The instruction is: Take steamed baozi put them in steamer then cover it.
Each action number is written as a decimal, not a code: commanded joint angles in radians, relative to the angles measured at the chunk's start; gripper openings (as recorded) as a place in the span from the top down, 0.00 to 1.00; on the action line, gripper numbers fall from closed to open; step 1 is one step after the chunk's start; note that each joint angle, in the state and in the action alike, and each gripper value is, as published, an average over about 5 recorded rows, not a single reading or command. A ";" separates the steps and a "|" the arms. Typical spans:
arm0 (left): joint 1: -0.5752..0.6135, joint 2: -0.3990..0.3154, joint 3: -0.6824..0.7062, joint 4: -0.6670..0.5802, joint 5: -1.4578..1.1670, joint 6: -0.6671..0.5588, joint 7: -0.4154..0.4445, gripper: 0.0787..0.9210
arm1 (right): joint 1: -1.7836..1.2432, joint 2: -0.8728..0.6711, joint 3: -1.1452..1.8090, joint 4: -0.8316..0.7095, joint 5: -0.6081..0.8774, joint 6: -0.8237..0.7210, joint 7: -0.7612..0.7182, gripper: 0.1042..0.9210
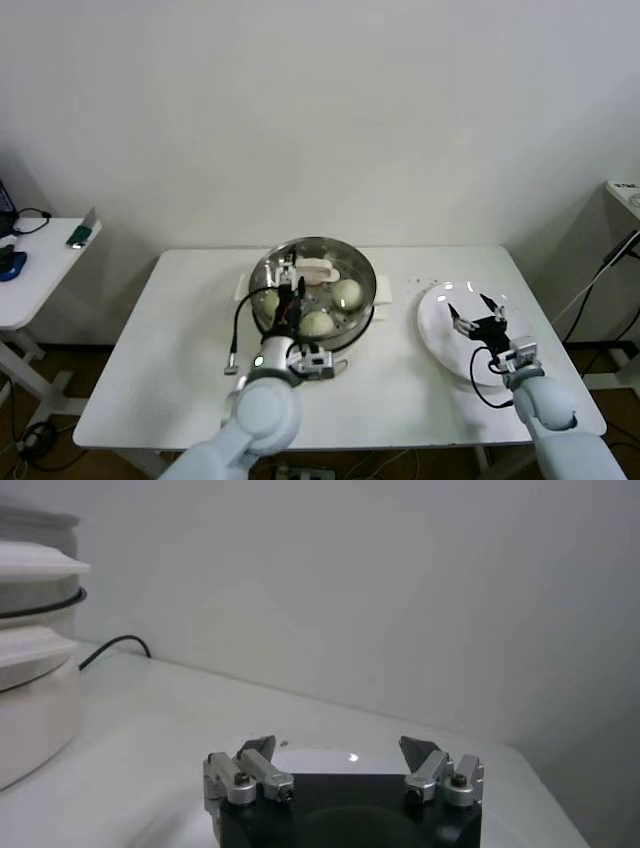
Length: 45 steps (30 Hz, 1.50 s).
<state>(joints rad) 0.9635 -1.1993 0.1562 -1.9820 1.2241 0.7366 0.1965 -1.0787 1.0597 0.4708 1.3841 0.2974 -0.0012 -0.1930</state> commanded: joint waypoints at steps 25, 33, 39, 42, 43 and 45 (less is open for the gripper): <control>0.578 -0.172 -0.831 0.147 -1.257 -0.988 -0.369 0.12 | -0.098 0.026 0.087 0.082 -0.004 0.047 -0.059 0.12; 0.581 -0.165 -0.830 0.235 -1.333 -0.969 -0.339 0.12 | -0.127 0.047 0.108 0.111 0.004 0.094 -0.078 0.12; 0.586 -0.168 -0.820 0.238 -1.322 -0.963 -0.336 0.12 | -0.151 0.050 0.128 0.129 0.014 0.105 -0.085 0.12; 0.590 -0.167 -0.817 0.233 -1.315 -0.962 -0.336 0.12 | -0.157 0.049 0.139 0.133 0.021 0.108 -0.088 0.12; 0.590 -0.167 -0.816 0.231 -1.314 -0.962 -0.335 0.12 | -0.158 0.048 0.141 0.134 0.023 0.109 -0.088 0.12; 0.591 -0.167 -0.817 0.225 -1.312 -0.961 -0.336 0.12 | -0.160 0.049 0.145 0.132 0.024 0.112 -0.090 0.12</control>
<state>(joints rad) 1.5300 -1.3491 -0.6261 -1.8055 0.0019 -0.1475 -0.1393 -1.2151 1.1047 0.5919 1.5012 0.3102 0.0887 -0.2726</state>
